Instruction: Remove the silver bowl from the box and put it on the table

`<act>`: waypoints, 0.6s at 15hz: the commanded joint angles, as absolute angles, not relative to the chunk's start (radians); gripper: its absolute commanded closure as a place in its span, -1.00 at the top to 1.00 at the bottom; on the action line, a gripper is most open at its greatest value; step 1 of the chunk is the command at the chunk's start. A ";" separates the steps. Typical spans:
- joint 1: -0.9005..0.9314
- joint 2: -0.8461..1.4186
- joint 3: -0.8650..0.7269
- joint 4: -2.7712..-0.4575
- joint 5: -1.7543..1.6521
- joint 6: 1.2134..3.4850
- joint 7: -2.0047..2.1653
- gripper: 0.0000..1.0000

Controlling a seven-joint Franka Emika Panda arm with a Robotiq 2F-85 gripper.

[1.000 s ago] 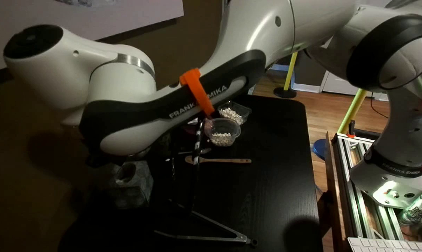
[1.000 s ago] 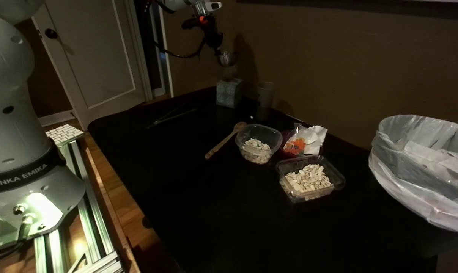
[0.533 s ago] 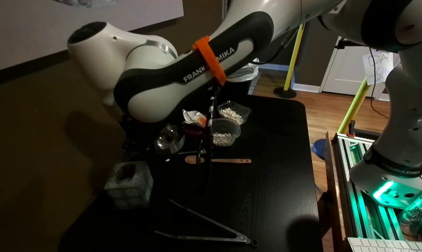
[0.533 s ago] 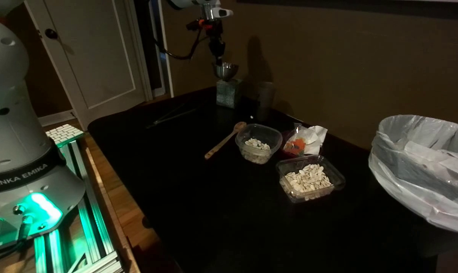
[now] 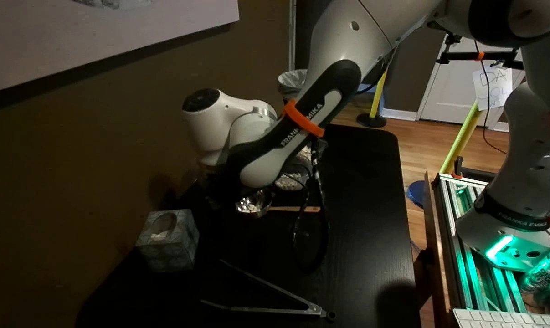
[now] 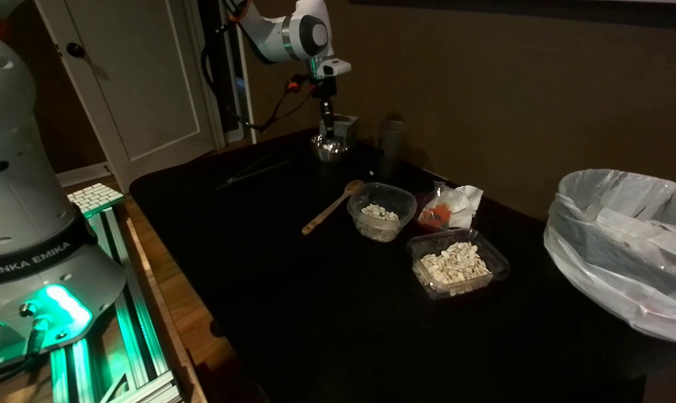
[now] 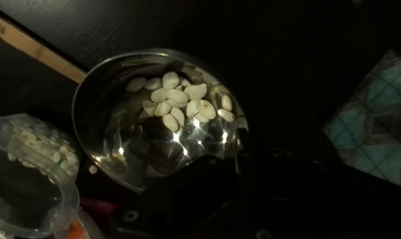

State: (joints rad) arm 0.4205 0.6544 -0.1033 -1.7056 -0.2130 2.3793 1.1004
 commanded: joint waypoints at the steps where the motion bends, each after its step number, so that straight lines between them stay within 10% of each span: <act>1: 0.408 0.649 -0.089 -1.731 -0.226 2.394 1.129 -0.96; 9: 0.445 0.682 -0.141 -1.746 -0.271 2.389 1.292 -0.99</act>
